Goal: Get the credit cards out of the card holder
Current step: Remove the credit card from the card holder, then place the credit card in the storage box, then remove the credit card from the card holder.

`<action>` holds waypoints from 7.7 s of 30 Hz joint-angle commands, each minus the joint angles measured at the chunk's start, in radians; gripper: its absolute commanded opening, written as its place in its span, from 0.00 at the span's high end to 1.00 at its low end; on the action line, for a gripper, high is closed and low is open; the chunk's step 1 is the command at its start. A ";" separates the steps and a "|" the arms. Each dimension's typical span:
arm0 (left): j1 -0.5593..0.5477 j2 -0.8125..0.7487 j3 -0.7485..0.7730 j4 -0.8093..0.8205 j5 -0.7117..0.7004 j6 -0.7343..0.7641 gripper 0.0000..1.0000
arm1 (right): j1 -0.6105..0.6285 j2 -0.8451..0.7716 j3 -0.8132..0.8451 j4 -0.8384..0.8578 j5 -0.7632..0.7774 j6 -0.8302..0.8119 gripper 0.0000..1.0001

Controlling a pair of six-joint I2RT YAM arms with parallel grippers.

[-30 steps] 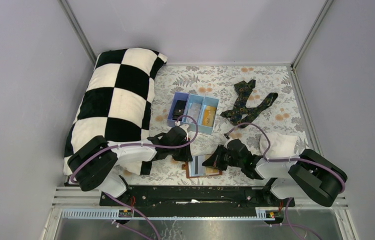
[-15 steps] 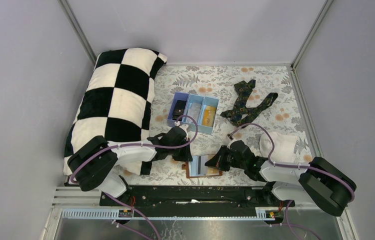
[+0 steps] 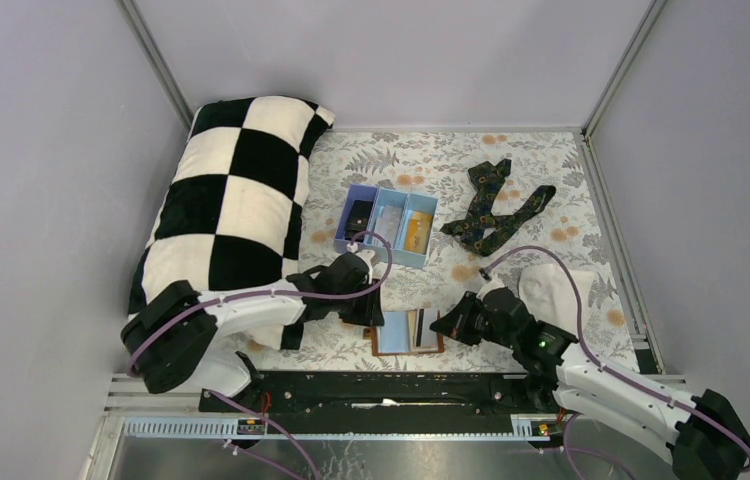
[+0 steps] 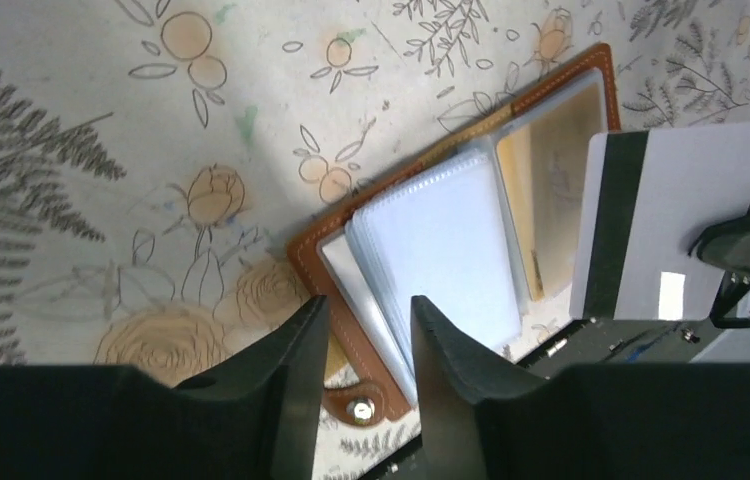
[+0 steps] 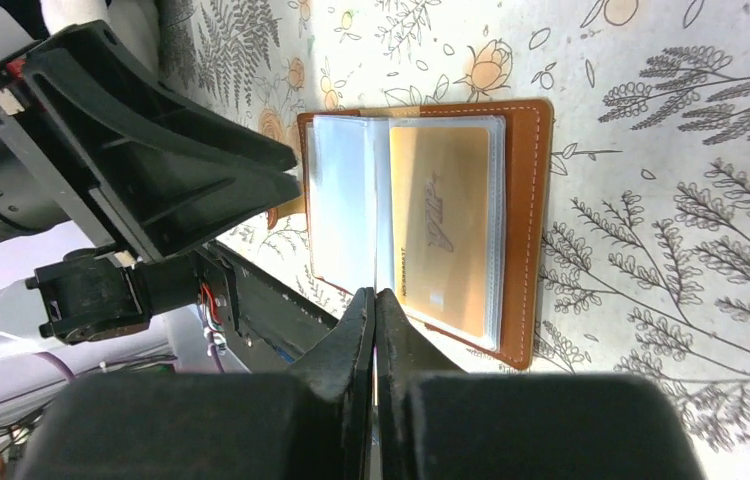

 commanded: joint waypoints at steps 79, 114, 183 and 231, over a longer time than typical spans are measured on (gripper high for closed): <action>0.162 0.457 1.150 -0.746 -0.506 0.287 1.00 | 0.004 -0.133 0.423 -0.461 0.327 -0.098 0.03; 0.116 0.759 1.348 -0.683 -0.489 0.281 0.74 | 0.004 -0.214 0.385 -0.522 0.320 -0.043 0.03; -0.132 0.127 -0.021 0.288 0.038 -0.366 0.64 | 0.044 0.339 0.135 -0.080 0.085 -0.098 0.66; -0.130 0.142 -0.064 0.379 0.015 -0.368 0.74 | 0.044 0.258 0.132 -0.063 0.097 -0.093 0.68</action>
